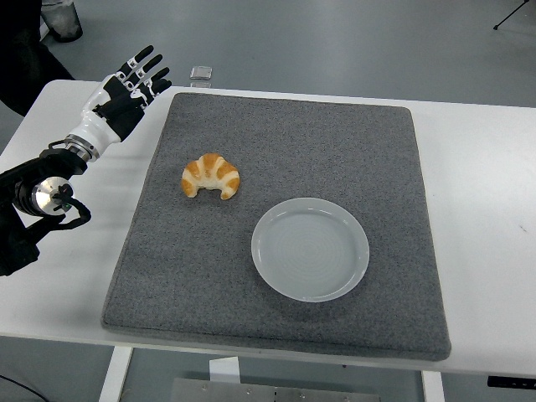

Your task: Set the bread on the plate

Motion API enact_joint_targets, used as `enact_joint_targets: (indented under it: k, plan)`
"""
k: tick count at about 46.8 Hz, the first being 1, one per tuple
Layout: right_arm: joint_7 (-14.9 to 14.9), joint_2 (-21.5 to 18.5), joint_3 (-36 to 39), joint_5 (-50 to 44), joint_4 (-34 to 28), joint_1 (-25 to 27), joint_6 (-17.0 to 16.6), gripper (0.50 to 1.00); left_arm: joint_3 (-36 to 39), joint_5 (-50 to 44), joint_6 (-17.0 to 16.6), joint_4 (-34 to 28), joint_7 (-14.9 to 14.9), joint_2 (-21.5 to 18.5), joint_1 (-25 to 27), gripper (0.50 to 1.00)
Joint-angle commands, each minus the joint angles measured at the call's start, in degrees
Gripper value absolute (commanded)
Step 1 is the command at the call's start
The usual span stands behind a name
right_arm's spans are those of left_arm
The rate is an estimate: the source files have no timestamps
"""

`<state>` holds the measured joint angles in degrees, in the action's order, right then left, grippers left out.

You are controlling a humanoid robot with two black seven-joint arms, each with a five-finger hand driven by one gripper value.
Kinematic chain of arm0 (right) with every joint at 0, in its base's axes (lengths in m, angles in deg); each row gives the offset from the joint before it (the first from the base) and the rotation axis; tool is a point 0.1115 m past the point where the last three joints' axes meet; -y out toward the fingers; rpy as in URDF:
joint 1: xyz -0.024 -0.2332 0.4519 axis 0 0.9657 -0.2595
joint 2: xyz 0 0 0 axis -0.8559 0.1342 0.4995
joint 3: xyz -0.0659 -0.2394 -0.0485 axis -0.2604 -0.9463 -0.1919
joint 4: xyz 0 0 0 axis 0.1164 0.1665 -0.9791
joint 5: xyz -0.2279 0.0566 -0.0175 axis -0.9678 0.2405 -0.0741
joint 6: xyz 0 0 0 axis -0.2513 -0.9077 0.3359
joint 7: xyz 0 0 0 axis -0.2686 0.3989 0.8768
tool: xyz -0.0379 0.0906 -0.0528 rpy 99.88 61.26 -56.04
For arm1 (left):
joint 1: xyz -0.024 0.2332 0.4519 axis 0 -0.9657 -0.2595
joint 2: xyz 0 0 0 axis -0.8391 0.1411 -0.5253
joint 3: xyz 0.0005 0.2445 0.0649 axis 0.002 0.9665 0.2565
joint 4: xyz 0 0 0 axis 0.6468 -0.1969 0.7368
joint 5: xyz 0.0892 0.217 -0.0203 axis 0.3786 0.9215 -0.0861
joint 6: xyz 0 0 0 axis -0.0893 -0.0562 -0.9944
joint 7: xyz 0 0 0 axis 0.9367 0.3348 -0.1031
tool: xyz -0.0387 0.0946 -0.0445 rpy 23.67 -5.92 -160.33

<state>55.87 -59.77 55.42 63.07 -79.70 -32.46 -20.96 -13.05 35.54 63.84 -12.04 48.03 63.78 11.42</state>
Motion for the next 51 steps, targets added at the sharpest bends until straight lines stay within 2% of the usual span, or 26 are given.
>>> enact_joint_targets:
  k: [1,20,24,28,36,39,46,51]
  plan:
    - [0.0,0.0,0.0,0.0,0.0,0.0,0.0,0.952,-0.1,-0.2,0.0,0.0,0.0,-0.1,0.0,0.994]
    - [0.0,0.0,0.0,0.0,0.0,0.0,0.0,0.952,0.3,0.1,-0.3,-0.8,-0.4,-0.6,0.4,0.992]
    - [0.0,0.0,0.0,0.0,0.0,0.0,-0.1,0.952,1.0,0.2,-0.8,-1.3,-0.7,-1.2,2.2,0.99]
    - [0.0,0.0,0.0,0.0,0.0,0.0,0.0,0.952,1.4,0.3,-1.0,-2.3,-2.1,-3.3,4.2,0.981]
    - [0.0,0.0,0.0,0.0,0.0,0.0,0.0,0.952,2.9,0.4,-2.7,-8.4,-9.8,-9.3,9.3,0.971]
    - [0.0,0.0,0.0,0.0,0.0,0.0,0.0,0.952,3.4,0.4,-3.4,-11.4,-11.6,-11.6,11.1,0.962]
    - [0.0,0.0,0.0,0.0,0.0,0.0,0.0,0.952,7.8,1.0,-4.2,-16.6,-12.2,-16.7,17.4,0.956]
    - [0.0,0.0,0.0,0.0,0.0,0.0,0.0,0.952,14.0,5.4,-4.3,-17.0,-12.2,-17.8,23.6,0.947]
